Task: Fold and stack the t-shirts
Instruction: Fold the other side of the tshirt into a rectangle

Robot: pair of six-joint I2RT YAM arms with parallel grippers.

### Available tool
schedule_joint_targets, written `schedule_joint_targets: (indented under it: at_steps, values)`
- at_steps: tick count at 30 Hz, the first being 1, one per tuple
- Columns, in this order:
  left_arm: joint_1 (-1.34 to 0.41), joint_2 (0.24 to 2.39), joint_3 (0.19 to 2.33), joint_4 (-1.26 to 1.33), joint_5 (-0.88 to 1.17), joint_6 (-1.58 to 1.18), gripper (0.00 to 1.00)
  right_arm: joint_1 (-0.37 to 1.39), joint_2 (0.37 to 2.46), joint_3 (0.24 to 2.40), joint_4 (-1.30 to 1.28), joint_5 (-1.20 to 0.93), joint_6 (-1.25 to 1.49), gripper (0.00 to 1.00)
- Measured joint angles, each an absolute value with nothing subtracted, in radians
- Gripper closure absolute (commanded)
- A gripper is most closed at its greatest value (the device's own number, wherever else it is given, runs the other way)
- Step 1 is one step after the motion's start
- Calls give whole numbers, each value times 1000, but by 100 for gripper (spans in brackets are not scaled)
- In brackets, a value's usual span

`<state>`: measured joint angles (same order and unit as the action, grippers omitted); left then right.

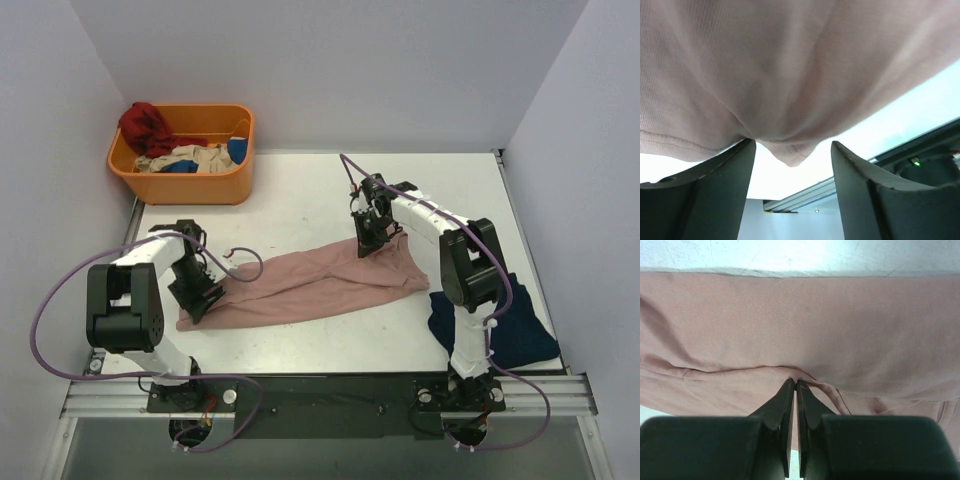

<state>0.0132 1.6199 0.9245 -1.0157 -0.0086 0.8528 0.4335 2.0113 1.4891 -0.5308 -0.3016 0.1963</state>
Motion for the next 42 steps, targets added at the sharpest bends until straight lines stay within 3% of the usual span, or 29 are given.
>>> schedule_joint_targets:
  at_steps: [3, 10, 18, 20, 26, 33, 42]
  values:
    - [13, 1620, 979, -1092, 54, 858, 27, 434, 2011, 1489, -531, -302, 196, 100]
    - [6, 1587, 1045, -1109, 110, 828, 41, 434, 2011, 1489, -531, -302, 196, 100]
    - [-42, 1603, 908, -1011, -11, 814, 75, 434, 2011, 1489, -531, -302, 196, 100]
    - [-41, 1607, 908, -991, -22, 812, 75, 434, 2011, 1489, -531, -302, 196, 100]
    - [-41, 1607, 935, -1002, -21, 815, 47, 434, 2011, 1489, -531, -302, 196, 100]
    - [-42, 1609, 1039, -1032, 67, 787, 53, 433, 2011, 1489, -531, -303, 196, 100]
    - [-43, 1633, 936, -1013, 22, 796, 60, 426, 2011, 1472, -530, -303, 196, 100]
